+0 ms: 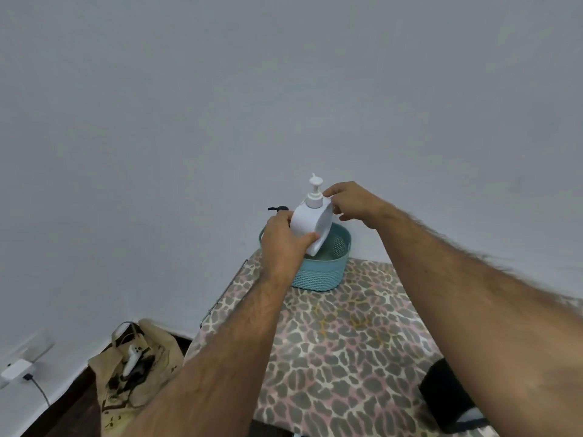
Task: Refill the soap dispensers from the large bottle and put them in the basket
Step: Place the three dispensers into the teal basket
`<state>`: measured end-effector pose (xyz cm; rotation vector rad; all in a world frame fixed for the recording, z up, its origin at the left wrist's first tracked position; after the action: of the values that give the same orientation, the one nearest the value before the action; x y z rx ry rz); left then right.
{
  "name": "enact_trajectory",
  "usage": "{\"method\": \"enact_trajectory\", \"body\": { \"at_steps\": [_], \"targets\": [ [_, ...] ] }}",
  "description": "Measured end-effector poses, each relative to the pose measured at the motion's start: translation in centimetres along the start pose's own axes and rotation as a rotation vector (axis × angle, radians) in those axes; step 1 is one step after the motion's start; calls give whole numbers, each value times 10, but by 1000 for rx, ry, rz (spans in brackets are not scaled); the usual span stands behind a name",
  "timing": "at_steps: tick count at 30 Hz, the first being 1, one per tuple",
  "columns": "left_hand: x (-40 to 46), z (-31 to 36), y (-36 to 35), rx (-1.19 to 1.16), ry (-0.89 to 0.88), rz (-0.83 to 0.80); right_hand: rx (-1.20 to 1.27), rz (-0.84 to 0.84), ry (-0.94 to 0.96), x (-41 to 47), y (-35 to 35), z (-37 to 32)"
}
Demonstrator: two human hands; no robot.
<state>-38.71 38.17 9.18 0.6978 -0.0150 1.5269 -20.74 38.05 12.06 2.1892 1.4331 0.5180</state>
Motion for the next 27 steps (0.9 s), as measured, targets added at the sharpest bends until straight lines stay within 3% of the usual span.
{"method": "enact_trajectory", "body": {
  "at_steps": [7,15,27],
  "targets": [
    [9,-19,-16,111,26,1,15,-30,-8,28,-27,17],
    [13,-30,-22,507,4,0,1,-87,-6,34,-57,39],
    [21,-41,-34,641,5,-103,-6,-115,59,37,-78,56]
  ]
}}
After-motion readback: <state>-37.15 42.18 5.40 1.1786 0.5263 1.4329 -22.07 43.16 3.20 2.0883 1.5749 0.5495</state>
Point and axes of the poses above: each hand's wrist, its own x-axis towards the middle knuckle, its own y-axis out of the back of the hand, z = x × y, the point moved 10 cm from there along x, towards the middle knuckle, and after that the axes turned 5 degrees about z, right-handed, at the moved point
